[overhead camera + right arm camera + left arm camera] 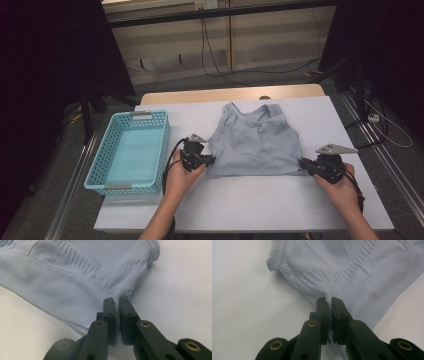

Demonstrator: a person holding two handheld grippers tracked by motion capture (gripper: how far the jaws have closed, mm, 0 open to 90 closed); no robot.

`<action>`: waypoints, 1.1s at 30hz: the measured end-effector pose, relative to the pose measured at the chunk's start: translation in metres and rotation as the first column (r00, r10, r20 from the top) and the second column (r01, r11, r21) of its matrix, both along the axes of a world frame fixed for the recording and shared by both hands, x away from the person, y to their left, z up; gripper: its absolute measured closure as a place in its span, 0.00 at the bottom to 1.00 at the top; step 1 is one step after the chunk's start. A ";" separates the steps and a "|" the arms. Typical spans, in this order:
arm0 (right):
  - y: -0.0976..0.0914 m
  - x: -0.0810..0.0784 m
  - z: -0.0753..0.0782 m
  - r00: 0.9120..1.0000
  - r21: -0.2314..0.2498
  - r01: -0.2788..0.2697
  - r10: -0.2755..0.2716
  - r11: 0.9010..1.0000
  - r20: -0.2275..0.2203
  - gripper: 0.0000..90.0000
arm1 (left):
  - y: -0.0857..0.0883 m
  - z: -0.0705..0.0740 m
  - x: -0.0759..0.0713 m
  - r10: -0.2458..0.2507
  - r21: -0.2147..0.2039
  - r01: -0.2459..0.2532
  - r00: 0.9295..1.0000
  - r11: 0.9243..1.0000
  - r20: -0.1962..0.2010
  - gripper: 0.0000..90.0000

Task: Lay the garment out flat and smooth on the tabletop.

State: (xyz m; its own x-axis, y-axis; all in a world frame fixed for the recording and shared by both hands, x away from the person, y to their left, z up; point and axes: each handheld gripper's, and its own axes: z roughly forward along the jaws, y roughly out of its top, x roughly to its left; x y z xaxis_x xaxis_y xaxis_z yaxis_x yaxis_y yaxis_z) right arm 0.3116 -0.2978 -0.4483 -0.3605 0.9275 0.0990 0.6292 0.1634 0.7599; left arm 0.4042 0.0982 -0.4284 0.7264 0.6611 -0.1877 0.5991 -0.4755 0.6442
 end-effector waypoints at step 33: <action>0.013 -0.021 0.016 0.999 -0.003 0.006 -0.006 1.000 0.043 0.55 | 0.013 -0.002 -0.032 -0.008 -0.038 0.009 1.000 0.999 0.017 0.44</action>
State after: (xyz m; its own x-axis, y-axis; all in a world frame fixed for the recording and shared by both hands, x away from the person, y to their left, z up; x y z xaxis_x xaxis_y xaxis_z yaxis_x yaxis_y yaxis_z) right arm 0.2906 -0.2845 -0.4322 -0.3586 0.9300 0.0809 0.5967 0.1617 0.7860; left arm 0.3721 0.1114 -0.4305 0.7352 0.6477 -0.1997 0.5839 -0.4556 0.6719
